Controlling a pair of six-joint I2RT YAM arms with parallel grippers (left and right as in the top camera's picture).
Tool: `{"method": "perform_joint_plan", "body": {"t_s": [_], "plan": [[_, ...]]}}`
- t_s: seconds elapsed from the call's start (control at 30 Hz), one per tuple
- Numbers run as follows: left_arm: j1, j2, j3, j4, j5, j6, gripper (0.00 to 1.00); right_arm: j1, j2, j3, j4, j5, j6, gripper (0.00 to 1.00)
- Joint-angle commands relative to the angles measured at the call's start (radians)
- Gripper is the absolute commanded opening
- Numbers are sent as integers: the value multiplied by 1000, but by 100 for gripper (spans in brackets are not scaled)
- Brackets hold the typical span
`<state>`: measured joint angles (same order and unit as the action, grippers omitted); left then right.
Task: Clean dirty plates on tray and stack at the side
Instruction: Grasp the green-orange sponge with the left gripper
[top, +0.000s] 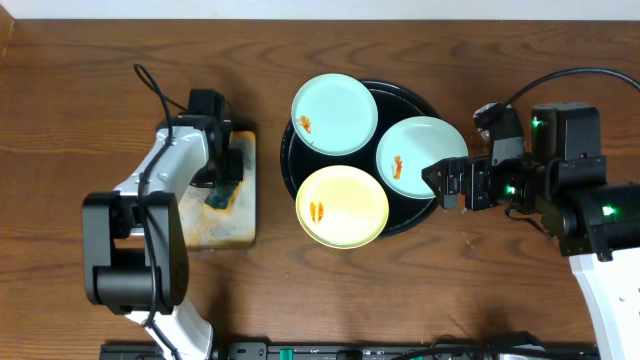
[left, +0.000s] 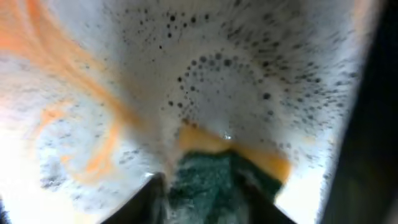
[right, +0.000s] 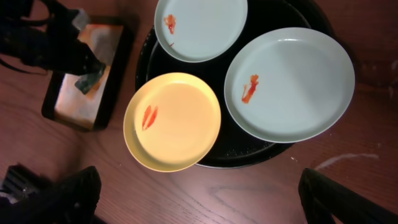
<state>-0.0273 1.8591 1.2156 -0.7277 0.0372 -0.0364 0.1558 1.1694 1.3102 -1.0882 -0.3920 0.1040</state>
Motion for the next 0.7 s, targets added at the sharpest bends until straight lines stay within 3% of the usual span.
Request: {"method": "perform_joint_plan", "body": {"t_s": [0.0,0.1,0.4,0.5,0.57,0.67], "plan": [[-1,-103,68,-28,33,-41,58,8,-4,23,6,-1,15,99],[-1,-154,68,-73,-3,-39,68,8,-4,23,8,-1,15,99],[-1,-127,-4,-142,-15,108,68,8,-4,23,8,-1,15,99],[-1,-100,-44,-112,-15,114,63,8,-4,23,8,-1,15,99],[-1,-77,-59,-99,-15,133,52,8,-4,23,8,-1,15,99],[-1,-39,-79,-70,-13,137,46,8,-4,23,8,-1,15,99]]}}
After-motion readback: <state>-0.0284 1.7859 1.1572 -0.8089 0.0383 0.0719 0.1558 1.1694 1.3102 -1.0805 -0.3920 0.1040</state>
